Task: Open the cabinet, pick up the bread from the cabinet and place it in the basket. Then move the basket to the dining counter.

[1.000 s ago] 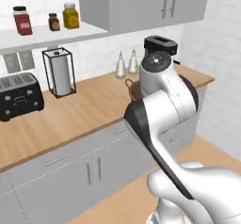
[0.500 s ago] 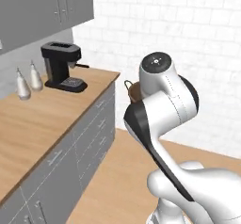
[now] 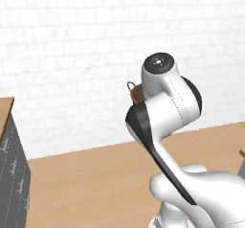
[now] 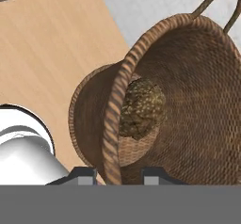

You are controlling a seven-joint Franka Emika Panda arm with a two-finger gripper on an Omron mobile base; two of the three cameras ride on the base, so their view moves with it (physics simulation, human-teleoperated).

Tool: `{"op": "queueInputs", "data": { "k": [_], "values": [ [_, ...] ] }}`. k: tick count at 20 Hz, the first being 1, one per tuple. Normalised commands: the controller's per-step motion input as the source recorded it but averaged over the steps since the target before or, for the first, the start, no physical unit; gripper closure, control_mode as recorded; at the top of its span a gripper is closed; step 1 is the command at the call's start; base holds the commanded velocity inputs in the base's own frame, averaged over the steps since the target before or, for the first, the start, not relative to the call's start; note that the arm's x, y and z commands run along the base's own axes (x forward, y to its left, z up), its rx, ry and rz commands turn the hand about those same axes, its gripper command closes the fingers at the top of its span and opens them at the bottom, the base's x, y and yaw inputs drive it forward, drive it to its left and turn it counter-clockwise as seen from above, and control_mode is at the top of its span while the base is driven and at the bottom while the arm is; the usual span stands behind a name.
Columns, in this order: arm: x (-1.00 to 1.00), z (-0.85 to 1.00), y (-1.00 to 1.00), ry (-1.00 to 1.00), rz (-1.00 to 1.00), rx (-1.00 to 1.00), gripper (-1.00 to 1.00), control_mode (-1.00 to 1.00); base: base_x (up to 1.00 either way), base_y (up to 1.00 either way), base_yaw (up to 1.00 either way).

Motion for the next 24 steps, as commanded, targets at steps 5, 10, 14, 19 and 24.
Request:
{"op": "queueInputs", "data": {
  "k": [5, 10, 14, 19, 24],
  "values": [
    [0.00, 0.00, 0.00, 0.00, 0.00, 0.00, 1.00, 1.00, 0.00, 0.00, -0.96],
    [0.00, 0.00, 0.00, 0.00, 0.00, 0.00, 1.00, 1.00, 0.04, 0.14, -0.94],
    [0.00, 0.00, 0.00, 0.00, 0.00, 0.00, 1.00, 1.00, 0.32, 0.48, -0.83],
    [0.00, 0.00, 0.00, 0.00, 0.00, 0.00, 1.00, 1.00, 0.40, 0.77, -0.73],
    [0.00, 0.00, 0.00, 0.00, 0.00, 0.00, 1.00, 1.00, 0.16, 0.97, -0.67]
  ]
}}
